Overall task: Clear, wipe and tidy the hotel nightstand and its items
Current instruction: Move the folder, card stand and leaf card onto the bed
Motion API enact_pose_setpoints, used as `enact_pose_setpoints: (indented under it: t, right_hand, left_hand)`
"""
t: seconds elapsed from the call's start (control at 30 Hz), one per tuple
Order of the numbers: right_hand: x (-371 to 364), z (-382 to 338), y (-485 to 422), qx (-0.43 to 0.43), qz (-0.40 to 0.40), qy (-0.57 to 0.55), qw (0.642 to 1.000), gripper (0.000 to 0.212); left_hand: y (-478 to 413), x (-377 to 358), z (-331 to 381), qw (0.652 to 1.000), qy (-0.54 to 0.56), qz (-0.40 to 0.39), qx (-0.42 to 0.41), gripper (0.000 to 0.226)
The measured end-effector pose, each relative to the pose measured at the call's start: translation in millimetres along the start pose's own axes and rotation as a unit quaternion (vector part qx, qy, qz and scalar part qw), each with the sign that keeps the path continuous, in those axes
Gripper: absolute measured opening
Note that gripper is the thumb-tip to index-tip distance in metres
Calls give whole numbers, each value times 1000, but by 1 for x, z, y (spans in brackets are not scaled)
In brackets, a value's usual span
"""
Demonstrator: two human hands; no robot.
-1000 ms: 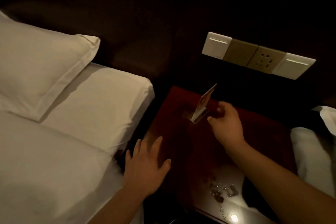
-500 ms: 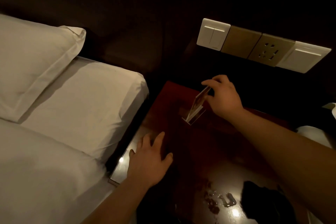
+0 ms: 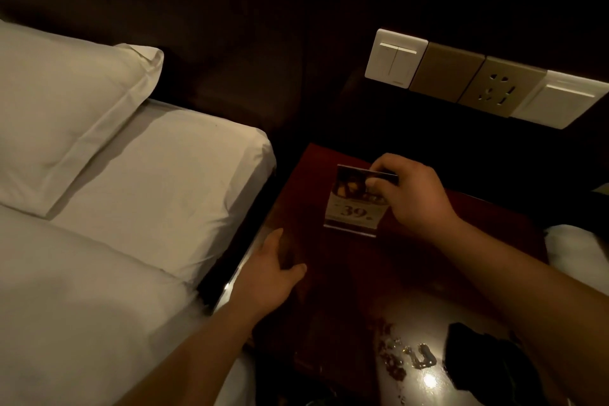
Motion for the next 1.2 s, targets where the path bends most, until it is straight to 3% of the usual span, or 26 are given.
enact_pose_setpoints:
  t: [0.1, 0.23, 0.3, 0.43, 0.47, 0.53, 0.73, 0.93, 1.2]
  right_hand:
    - [6, -30, 5, 15, -23, -64, 998, 6]
    - [7, -75, 12, 53, -65, -117, 990, 4]
    - [4, -97, 17, 70, -91, -138, 984, 4]
    - [-11, -134, 26, 84, -132, -173, 972, 4]
    - [-18, -144, 29, 82, -139, -181, 970, 4]
    - [-31, -163, 36, 77, -146, -202, 965, 8]
    - [-71, -228, 57, 49, -177, -278, 943, 39]
    - [-119, -305, 92, 33, -254, -304, 917, 32]
    - [-190, -440, 157, 113, -375, -246, 887, 29]
  left_hand:
    - [9, 15, 7, 993, 116, 0, -31, 91]
    - [25, 40, 22, 974, 201, -1, -105, 64]
    - [32, 52, 20, 967, 229, 2, -109, 58]
    - [54, 84, 13, 958, 253, 62, -118, 12]
    - [61, 91, 9, 954, 269, 78, -108, 9]
    - [77, 107, -3, 948, 287, 105, -85, 20]
    - [139, 164, -63, 928, 327, 177, -16, 23]
    - [213, 235, -132, 904, 340, 256, 36, 31]
    - [298, 313, -215, 863, 352, 353, 75, 22]
Point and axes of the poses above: each hand's wrist, its own y-axis away from the middle knuckle, its own x-axis out of the back of the hand, z = x × y, the point moved 2 cm from there along -y, towards the middle knuckle, and after that the axes turned 12 degrees about y, right-handed, at the moved point
